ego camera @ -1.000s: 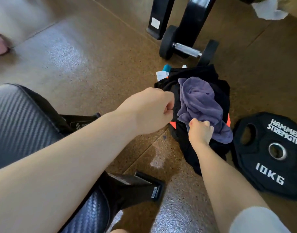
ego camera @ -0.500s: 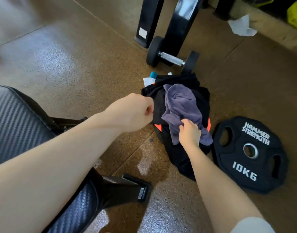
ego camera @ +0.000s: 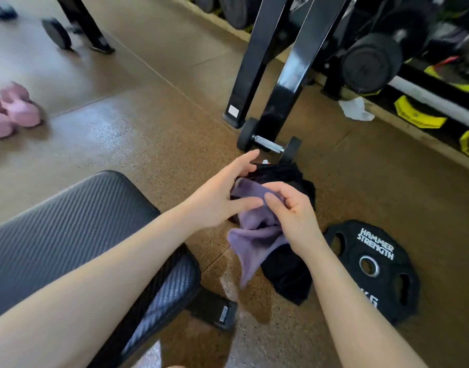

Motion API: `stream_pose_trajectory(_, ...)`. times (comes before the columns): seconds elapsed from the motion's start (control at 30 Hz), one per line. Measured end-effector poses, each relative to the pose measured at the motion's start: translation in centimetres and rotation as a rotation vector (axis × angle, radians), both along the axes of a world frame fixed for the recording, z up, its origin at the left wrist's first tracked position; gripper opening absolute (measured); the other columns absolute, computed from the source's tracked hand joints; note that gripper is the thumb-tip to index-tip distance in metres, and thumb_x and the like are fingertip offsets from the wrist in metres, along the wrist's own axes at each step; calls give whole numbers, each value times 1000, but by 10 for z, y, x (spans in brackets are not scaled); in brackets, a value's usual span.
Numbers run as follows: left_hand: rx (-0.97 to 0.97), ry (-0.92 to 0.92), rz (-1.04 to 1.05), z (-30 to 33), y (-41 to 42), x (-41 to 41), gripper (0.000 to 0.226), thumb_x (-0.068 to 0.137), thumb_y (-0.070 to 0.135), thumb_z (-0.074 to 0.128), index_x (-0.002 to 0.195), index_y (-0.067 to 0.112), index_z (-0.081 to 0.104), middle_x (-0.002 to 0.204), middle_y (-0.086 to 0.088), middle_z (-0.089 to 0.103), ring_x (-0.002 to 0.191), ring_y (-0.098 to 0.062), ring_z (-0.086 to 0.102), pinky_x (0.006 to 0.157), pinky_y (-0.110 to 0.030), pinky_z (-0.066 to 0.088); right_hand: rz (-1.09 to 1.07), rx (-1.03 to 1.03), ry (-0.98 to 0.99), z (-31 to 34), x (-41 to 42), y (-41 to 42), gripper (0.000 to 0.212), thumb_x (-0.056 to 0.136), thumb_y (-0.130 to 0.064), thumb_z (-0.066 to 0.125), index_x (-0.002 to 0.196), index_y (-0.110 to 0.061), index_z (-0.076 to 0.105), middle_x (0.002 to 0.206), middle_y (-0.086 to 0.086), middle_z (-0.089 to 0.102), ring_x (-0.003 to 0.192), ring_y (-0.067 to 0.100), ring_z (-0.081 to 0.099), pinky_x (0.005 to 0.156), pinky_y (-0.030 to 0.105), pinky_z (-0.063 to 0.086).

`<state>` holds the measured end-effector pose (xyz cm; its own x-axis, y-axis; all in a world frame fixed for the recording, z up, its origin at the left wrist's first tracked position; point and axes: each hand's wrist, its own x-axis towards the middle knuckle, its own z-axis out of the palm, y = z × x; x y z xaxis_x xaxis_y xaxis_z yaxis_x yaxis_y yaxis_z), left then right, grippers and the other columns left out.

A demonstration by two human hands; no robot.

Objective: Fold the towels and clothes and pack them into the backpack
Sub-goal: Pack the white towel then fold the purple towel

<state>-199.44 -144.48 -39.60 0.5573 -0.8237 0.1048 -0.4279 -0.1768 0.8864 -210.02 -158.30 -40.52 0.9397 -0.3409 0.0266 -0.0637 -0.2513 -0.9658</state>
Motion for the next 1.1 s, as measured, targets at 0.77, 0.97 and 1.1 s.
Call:
stream_pose_trajectory(0.77,416,-240,521,78,502,-150,35,73,-17,58,84,14,70,97,5,67,81,-16,65,73,-26,52,683,-266,27,53,-80,445,9,92,-17,53,85,-20,50,65,-11,52,64,6,48,60,27,35)
stream_pose_trajectory(0.97,522,-42,675,49,577,-196,40,74,11,46,106,2,66,115,-3,62,109,-12,54,94,-16,37,1099,-556,138,38,-111,531,32,99,-24,41,127,-13,54,131,4,56,119,18,50,99,29,36)
stream_pose_trajectory(1.1,558,-260,810,24,582,-190,35,84,36,52,92,6,70,99,-7,69,94,-21,62,85,-33,46,765,-622,-26,32,-94,522,25,93,-12,51,115,-11,62,120,7,60,111,21,55,94,25,37)
